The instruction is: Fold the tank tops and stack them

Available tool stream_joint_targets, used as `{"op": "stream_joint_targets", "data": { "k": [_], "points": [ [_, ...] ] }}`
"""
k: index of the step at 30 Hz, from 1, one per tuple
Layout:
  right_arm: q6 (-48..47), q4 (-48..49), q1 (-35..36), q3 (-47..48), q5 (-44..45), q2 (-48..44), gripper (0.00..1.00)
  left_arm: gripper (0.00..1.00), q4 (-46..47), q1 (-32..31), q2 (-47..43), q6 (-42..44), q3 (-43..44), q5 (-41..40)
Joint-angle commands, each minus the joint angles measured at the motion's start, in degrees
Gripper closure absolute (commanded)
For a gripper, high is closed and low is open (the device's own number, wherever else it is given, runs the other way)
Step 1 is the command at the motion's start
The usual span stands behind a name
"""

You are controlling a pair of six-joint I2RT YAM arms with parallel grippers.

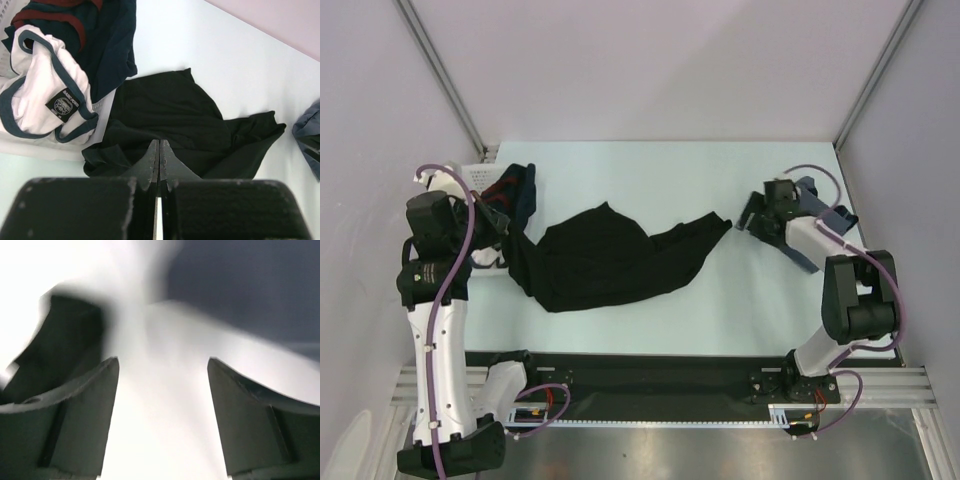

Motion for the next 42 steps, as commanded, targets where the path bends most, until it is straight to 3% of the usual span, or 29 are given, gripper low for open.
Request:
{"op": "stream_joint_targets", "data": {
  "k": [1, 7, 10, 16, 18, 20, 21, 22, 24, 29, 33, 36, 40, 42],
  "points": [
    [-5.7, 2.5, 8.5, 4.5, -11.9, -1.5, 0.23, 1.00, 2.7, 0.3, -0.9, 0.9, -0.4, 1.5],
    [-13.4, -3.7, 22.2, 17.2, -14.0, 6.5, 0.23, 1.00, 1.9, 0.3, -1.5, 1.3, -0.2, 1.2],
    [-14.9, -6.9, 25.7, 21.8, -13.0, 11.8, 0.21, 1.00, 1.3, 0.3, -1.5, 1.6, -0.1, 0.8],
    [-15.5, -15.0, 31.3, 24.0, -5.2, 14.9, 0.16, 1.00, 0.5, 0.4, -1.4, 1.9, 0.8, 1.1],
    [-15.7, -16.4, 33.3, 21.6, -2.9, 14.3, 0.20, 1.00, 0.4, 0.3, -1.4, 1.8, 0.9, 1.3],
    [-15.3, -16.3, 34.2, 18.7, -2.0, 11.7, 0.40, 1.00, 0.6, 0.3, -1.4, 1.6, 0.9, 1.8],
    [-14.9, -15.9, 34.9, 14.7, -1.8, 10.5, 0.54, 1.00, 0.5, 0.2, -1.4, 1.6, 0.9, 1.9],
    [-14.6, -14.9, 35.1, 12.5, -2.0, 6.8, 0.78, 1.00, 0.4, 0.3, -1.5, 1.6, 1.0, 2.1],
    [-12.7, -13.5, 35.9, 5.5, -1.3, 2.3, 1.00, 1.00, 0.1, 0.3, -1.7, 1.7, 1.1, 2.2],
    [-4.4, -10.6, 40.3, -10.4, 3.2, -16.4, 1.00, 1.00, -0.1, 0.3, -1.9, 1.9, 1.2, 1.5],
    [4.5, -8.3, 45.6, -18.7, -2.7, -18.7, 0.96, 1.00, 0.4, 0.4, -1.7, 1.6, 0.6, 1.7],
    [10.5, -8.4, 54.1, -19.5, 0.0, -16.1, 0.77, 1.00, 0.6, 0.2, -1.3, 1.7, 0.2, 1.1],
    [12.9, -8.4, 57.4, -19.5, 4.3, -16.5, 0.39, 1.00, 0.6, 0.2, -1.5, 2.0, -0.1, 0.4],
    [11.4, -7.4, 56.2, -18.8, 4.8, -17.9, 0.35, 1.00, 0.7, 0.3, -1.7, 2.1, -0.1, 0.2]
  ]
}}
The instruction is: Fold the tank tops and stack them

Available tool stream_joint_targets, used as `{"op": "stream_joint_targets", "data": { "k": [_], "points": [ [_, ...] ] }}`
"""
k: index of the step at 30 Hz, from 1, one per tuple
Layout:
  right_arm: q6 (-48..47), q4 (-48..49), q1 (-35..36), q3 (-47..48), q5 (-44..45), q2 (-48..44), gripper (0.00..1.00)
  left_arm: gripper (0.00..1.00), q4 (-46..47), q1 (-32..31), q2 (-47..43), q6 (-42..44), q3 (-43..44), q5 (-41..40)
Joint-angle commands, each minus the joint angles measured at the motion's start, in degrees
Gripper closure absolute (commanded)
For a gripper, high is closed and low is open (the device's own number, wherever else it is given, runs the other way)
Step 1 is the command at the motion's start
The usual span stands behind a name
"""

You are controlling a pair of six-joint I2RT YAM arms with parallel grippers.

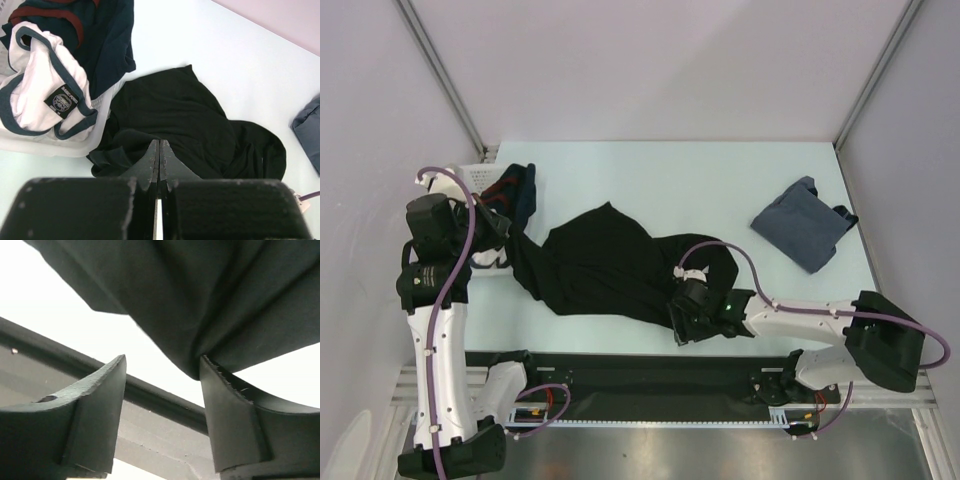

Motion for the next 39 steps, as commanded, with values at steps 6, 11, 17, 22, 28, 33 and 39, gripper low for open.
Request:
{"op": "stream_joint_targets", "data": {
  "k": [6, 11, 17, 22, 28, 33, 39],
  "points": [
    [-5.6, 2.2, -10.6, 9.0, -0.5, -2.4, 0.35, 1.00, 1.3, 0.2, -1.0, 1.6, -0.1, -1.0],
    [-10.3, 2.7, -14.7, 17.8, -5.3, 7.5, 0.35, 1.00, 1.4, 0.3, -1.0, 1.5, -0.4, -0.9],
    [-12.4, 4.1, -15.5, 25.7, -7.3, 17.6, 0.40, 1.00, 1.2, 0.2, -1.0, 1.6, -0.4, -1.1],
    [-11.1, 5.3, -16.1, 27.8, -8.0, 23.5, 0.45, 1.00, 1.1, 0.3, -1.0, 1.6, -0.5, -1.2],
    [-9.9, 8.5, -17.2, 27.4, -9.3, 27.0, 0.70, 1.00, 1.5, 0.2, -0.7, 1.7, -0.7, -1.0],
    [-9.5, 9.4, -20.2, 27.4, -10.1, 21.7, 1.00, 1.00, 1.4, 0.2, -0.3, 1.8, -0.3, -1.0],
    [-11.6, 4.0, -33.1, 35.8, -15.4, 9.7, 1.00, 1.00, 1.7, 0.2, 1.9, 1.6, 1.1, -0.6]
  ]
}}
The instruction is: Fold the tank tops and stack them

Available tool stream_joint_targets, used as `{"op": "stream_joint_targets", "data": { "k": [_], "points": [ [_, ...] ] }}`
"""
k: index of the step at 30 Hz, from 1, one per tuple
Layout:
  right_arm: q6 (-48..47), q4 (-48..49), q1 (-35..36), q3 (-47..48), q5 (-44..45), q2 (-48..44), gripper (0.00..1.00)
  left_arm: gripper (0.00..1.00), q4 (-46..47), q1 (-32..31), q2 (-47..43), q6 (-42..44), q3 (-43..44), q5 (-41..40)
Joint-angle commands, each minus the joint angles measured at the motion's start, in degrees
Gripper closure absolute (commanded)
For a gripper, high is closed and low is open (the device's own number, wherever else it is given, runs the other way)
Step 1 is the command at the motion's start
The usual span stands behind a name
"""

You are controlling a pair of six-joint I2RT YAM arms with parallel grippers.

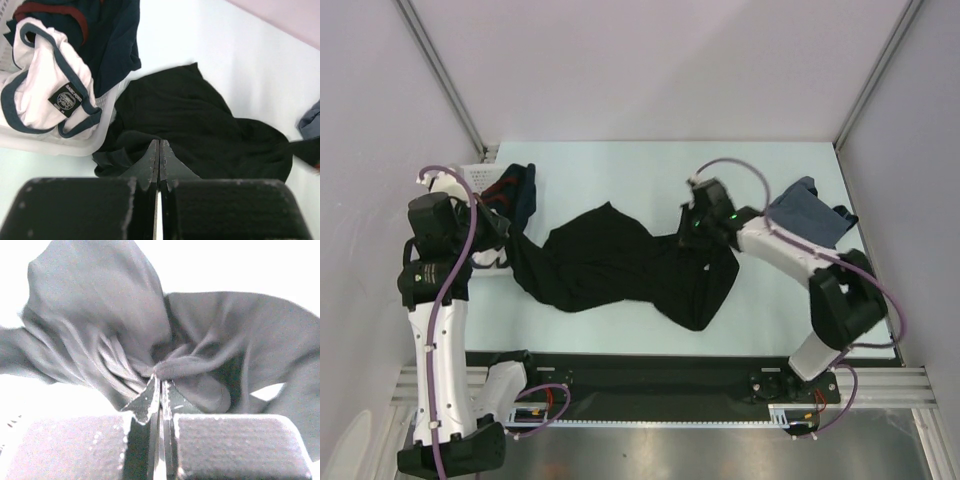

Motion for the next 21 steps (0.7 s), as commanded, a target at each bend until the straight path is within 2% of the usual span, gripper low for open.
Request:
{"op": "stream_joint_targets", "data": {
  "k": [1, 5, 9, 12, 16, 21],
  "points": [
    [-2.1, -1.4, -8.5, 9.9, -2.7, -9.8, 1.00, 1.00, 0.6, 0.2, 1.9, 1.4, 3.1, 0.3],
    [-2.1, -5.1, -16.4, 18.0, -6.7, -14.1, 1.00, 1.00, -1.5, 0.2, 4.3, 1.5, 7.0, 0.0],
    [-2.1, -7.6, -23.5, 20.4, -12.2, -17.3, 1.00, 1.00, -2.5, 0.3, 4.6, 1.4, 10.1, -1.7],
    [-2.1, -9.0, -28.3, 21.7, -15.5, -19.3, 1.00, 1.00, -5.7, 0.4, 6.5, 1.5, 15.5, -6.2],
    [-2.2, -11.9, -32.7, 26.5, -18.2, -20.4, 1.00, 1.00, -9.0, 1.2, 9.2, 0.5, 27.1, -10.5],
    [-1.9, -15.4, -34.0, 31.4, -18.5, -22.8, 1.00, 1.00, -16.3, 3.6, 13.7, -0.4, 42.8, -17.3]
  ]
}}
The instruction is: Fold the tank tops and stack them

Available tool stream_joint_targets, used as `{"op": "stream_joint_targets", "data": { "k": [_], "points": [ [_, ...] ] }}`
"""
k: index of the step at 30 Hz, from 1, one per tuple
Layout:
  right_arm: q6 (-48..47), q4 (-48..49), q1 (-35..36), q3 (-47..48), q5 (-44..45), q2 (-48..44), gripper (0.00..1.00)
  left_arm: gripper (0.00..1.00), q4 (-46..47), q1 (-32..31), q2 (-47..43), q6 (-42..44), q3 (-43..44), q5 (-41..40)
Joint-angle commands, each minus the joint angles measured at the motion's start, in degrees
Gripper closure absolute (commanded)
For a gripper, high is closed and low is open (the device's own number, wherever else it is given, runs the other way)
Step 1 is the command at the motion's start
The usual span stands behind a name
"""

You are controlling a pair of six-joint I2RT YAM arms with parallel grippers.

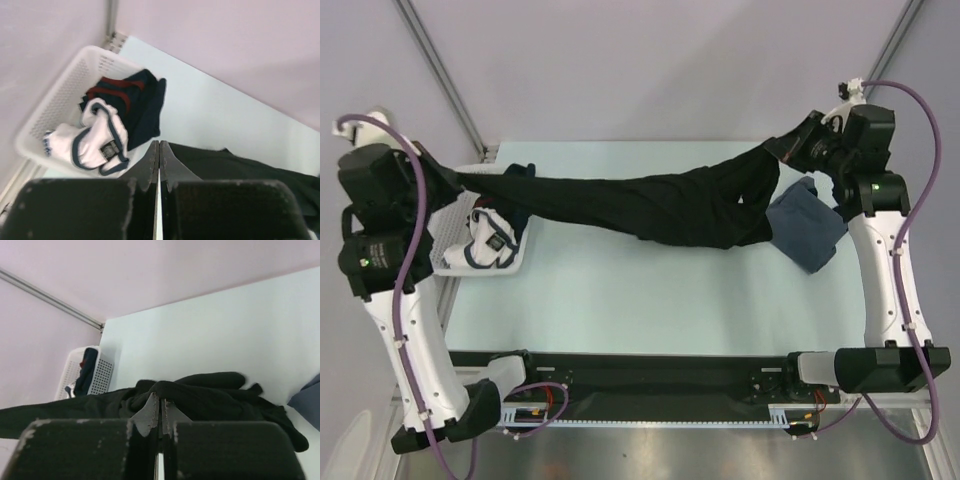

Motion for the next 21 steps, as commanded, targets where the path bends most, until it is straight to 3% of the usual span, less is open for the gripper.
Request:
{"op": "stream_joint_targets", "data": {
  "k": [1, 3, 7, 13, 16, 18, 21],
  "points": [
    [0.2, -1.0, -0.4, 5.1, -2.4, -4.0, 1.00, 1.00, -6.5, 2.1, 2.3, -0.4, 15.9, -7.8],
    [0.2, -1.9, -0.4, 6.6, -1.6, -6.1, 1.00, 1.00, -8.9, 2.5, 4.9, -0.3, 22.7, -11.2],
    [-1.3, -2.7, -0.4, 8.6, 0.6, -11.5, 1.00, 1.00, -7.1, 2.4, 1.7, -1.4, 25.0, -16.5],
    [-2.0, 1.9, -0.4, 4.3, 3.8, -19.2, 1.00, 0.97, 2.7, 2.4, -7.7, -3.3, 11.9, -20.8],
    [-2.6, 1.3, -0.4, 2.2, 6.3, -18.8, 1.00, 0.98, 4.7, 2.4, -7.8, -4.0, 6.2, -18.4],
    [-1.3, -1.4, -0.4, 0.6, 7.0, -16.6, 1.00, 1.00, 6.0, 2.4, -6.7, -4.3, 2.6, -12.3],
    [0.8, 0.8, -0.4, -10.0, 4.3, -16.4, 1.00, 1.00, 11.6, 2.4, -7.6, -5.6, -9.4, -1.5]
  ]
}}
